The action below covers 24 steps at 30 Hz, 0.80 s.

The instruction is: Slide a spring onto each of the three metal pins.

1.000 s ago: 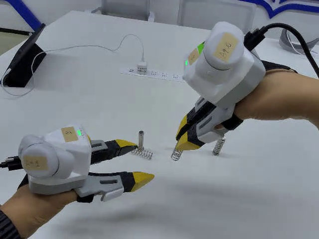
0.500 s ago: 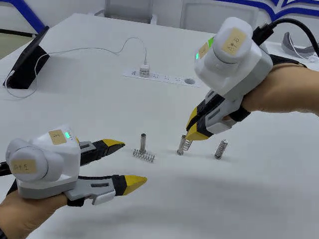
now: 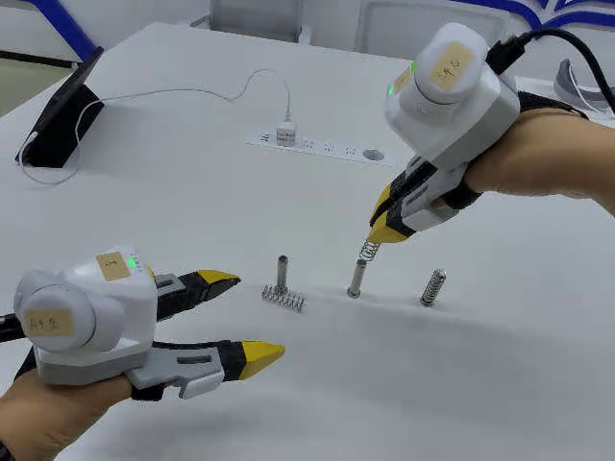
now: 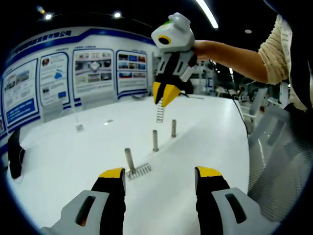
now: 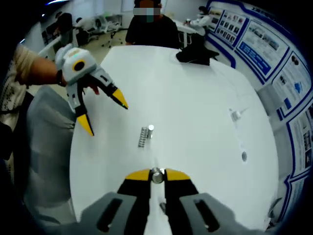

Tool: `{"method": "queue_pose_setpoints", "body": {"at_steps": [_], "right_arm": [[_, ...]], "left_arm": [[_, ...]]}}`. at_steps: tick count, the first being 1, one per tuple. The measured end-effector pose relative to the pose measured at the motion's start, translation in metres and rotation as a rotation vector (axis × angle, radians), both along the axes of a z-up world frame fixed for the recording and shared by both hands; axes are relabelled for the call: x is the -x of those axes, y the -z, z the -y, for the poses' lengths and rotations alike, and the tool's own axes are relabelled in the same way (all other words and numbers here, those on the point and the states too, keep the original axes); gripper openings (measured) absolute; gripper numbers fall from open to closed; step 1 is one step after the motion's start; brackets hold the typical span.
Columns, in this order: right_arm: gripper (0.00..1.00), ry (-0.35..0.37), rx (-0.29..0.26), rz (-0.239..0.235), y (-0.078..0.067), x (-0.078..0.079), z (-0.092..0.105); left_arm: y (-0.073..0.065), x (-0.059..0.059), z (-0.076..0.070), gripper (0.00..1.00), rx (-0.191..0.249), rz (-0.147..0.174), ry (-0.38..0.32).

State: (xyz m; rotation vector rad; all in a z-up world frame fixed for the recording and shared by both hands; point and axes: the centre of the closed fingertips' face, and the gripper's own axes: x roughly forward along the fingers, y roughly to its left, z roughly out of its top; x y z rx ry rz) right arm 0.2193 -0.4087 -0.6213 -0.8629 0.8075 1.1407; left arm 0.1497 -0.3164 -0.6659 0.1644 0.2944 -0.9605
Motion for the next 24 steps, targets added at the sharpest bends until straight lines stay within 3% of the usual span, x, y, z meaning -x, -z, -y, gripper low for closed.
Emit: {"method": "queue_pose_setpoints", "body": {"at_steps": [9, 24], "right_arm": [[0.11, 0.006, 0.019, -0.014, 0.013, -0.010, 0.001], [0.11, -0.002, 0.043, -0.040, 0.026, -0.014, 0.000]], "left_arm": [[0.003, 0.002, -0.003, 0.58, -0.003, -0.010, -0.012], [0.004, 0.001, -0.006, 0.58, -0.005, -0.014, -0.024]]}}
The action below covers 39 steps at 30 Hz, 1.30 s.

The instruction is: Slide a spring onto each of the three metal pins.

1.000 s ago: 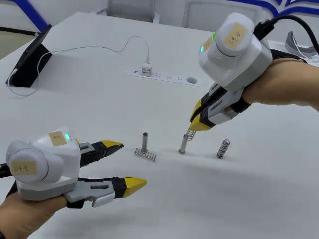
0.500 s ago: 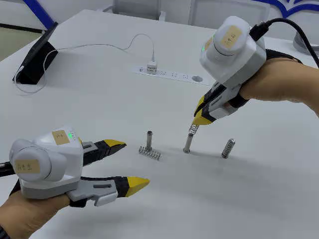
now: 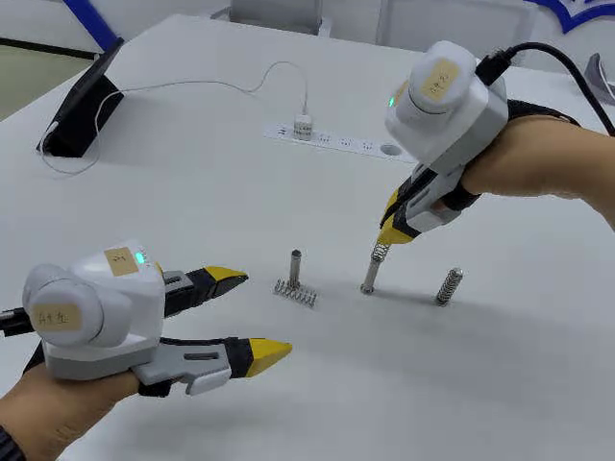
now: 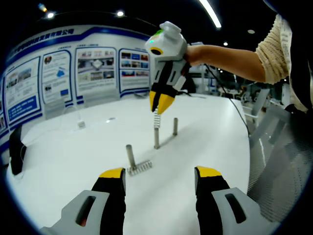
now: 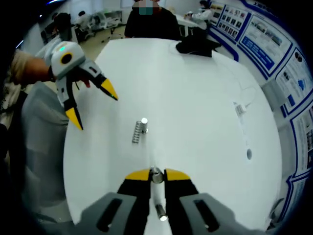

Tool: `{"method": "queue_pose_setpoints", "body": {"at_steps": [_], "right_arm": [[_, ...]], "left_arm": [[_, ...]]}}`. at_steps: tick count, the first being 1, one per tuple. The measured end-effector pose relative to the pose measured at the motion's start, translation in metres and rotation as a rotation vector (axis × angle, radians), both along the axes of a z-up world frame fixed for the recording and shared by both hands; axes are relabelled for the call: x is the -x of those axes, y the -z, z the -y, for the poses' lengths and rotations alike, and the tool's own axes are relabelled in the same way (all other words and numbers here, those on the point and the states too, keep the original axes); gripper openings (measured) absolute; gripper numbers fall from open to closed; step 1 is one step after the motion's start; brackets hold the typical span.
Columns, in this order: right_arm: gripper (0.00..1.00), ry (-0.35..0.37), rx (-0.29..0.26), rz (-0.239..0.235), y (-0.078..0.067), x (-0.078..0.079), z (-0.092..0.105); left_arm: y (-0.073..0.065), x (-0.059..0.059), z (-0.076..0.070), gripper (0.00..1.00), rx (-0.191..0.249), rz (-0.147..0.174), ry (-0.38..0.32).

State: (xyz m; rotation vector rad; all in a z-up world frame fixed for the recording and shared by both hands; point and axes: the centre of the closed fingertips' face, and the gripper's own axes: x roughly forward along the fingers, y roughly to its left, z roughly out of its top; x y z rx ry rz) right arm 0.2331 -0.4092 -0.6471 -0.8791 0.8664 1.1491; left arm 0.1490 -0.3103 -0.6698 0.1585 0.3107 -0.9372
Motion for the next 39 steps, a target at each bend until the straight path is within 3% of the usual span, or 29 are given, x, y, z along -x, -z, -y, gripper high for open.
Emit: {"method": "queue_pose_setpoints", "body": {"at_steps": [32, 39], "right_arm": [[0.12, 0.025, 0.061, -0.076, 0.052, -0.002, 0.001], [0.12, 0.038, 0.052, -0.086, 0.055, -0.003, -0.001]], "left_arm": [[0.004, 0.002, -0.002, 0.56, 0.005, -0.017, -0.026], [0.004, 0.001, -0.002, 0.56, 0.007, -0.017, -0.028]]}}
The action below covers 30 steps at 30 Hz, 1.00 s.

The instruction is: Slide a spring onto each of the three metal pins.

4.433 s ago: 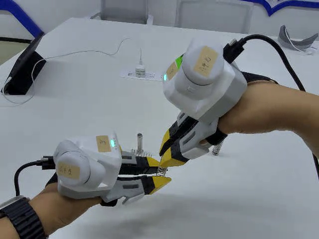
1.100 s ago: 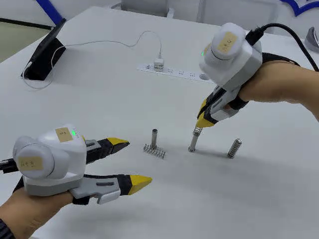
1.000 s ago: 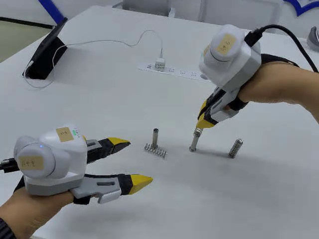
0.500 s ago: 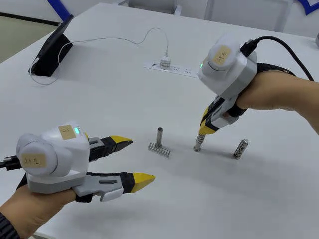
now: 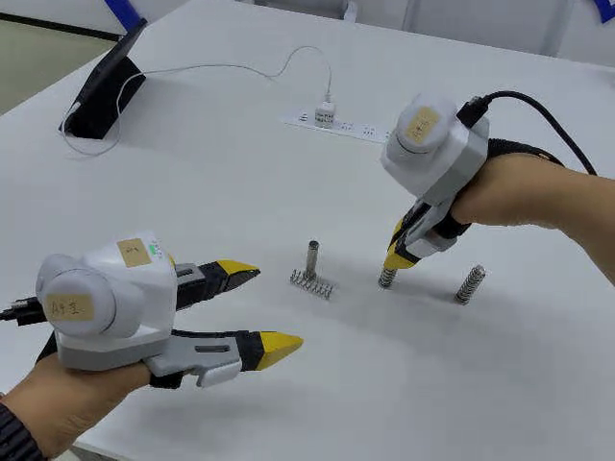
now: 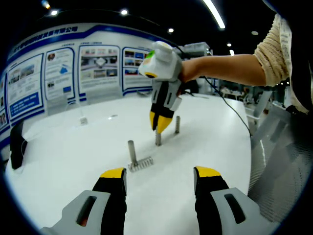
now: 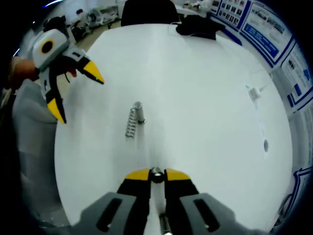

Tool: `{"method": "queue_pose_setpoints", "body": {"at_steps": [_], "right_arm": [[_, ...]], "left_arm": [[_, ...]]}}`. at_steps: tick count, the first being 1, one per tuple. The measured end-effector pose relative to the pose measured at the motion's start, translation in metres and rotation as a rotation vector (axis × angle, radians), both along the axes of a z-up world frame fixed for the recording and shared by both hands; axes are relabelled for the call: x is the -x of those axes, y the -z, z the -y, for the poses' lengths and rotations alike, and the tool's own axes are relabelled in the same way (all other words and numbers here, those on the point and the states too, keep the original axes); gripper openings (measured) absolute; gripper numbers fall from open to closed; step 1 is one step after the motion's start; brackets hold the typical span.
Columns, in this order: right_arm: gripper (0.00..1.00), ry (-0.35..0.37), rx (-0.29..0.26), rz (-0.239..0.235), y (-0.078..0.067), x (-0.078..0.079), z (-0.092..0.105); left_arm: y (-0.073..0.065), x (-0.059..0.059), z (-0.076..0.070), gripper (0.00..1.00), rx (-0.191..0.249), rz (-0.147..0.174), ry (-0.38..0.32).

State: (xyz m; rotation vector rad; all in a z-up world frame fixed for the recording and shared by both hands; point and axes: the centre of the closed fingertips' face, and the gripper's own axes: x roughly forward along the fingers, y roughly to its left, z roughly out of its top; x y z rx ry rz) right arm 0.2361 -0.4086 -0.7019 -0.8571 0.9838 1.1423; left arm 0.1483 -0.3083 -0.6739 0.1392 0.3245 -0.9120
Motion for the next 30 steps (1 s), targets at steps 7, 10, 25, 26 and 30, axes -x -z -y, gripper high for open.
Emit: {"method": "queue_pose_setpoints", "body": {"at_steps": [7, 10, 25, 26, 30], "right_arm": [[0.12, -0.007, 0.006, -0.002, 0.001, 0.002, 0.001], [0.13, -0.010, 0.012, 0.005, 0.002, 0.002, 0.003], [0.18, -0.033, -0.070, 0.051, -0.025, 0.017, -0.030], [0.18, -0.038, -0.071, 0.051, -0.022, 0.018, -0.034], [0.16, -0.036, -0.082, 0.042, -0.011, 0.023, -0.045]], "left_arm": [[-0.001, 0.000, 0.001, 0.56, 0.002, 0.002, 0.001], [0.000, 0.000, 0.001, 0.56, 0.002, 0.003, 0.003], [-0.005, -0.002, 0.001, 0.56, 0.001, 0.017, 0.018], [-0.005, -0.002, 0.001, 0.56, 0.000, 0.018, 0.018], [-0.007, -0.001, -0.002, 0.56, 0.001, 0.022, 0.015]]}}
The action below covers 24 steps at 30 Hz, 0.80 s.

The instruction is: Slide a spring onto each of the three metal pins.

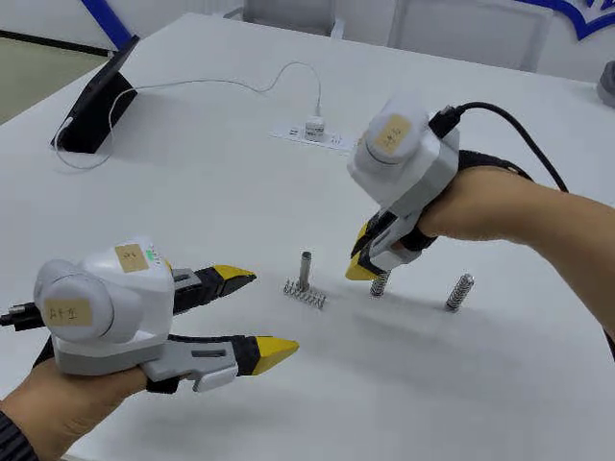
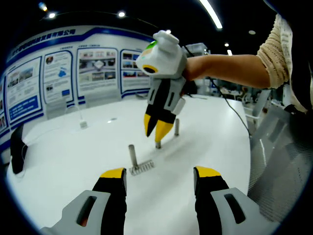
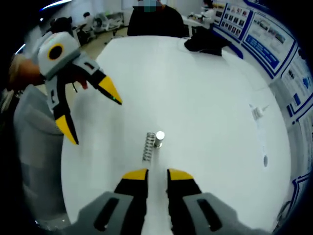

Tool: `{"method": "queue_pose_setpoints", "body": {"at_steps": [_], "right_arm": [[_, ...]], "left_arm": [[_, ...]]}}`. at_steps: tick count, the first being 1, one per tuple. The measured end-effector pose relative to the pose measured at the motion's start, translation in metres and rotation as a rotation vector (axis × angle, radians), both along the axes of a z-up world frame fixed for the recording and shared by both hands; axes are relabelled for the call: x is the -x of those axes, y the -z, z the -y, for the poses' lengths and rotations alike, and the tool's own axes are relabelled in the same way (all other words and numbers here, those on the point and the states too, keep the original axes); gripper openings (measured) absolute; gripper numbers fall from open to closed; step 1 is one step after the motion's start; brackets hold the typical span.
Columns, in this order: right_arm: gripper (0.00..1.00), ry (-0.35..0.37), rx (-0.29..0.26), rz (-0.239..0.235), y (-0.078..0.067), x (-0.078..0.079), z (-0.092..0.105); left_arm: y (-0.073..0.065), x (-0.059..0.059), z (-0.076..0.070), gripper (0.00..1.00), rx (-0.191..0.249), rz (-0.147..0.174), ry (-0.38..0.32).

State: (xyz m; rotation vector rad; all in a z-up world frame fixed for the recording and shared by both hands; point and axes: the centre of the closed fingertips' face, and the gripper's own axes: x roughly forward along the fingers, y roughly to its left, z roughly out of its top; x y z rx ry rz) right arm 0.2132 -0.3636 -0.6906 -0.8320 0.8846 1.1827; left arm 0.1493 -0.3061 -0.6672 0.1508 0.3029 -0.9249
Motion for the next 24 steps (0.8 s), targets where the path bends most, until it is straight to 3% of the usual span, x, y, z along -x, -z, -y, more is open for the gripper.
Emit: {"method": "queue_pose_setpoints", "body": {"at_steps": [11, 24], "right_arm": [[0.15, 0.022, -0.015, -0.048, 0.034, 0.003, -0.017], [0.13, 0.029, -0.019, -0.081, 0.047, 0.003, -0.023]], "left_arm": [[0.003, 0.001, -0.004, 0.56, 0.001, -0.009, -0.010], [0.006, 0.001, -0.004, 0.55, -0.004, -0.020, -0.017]]}}
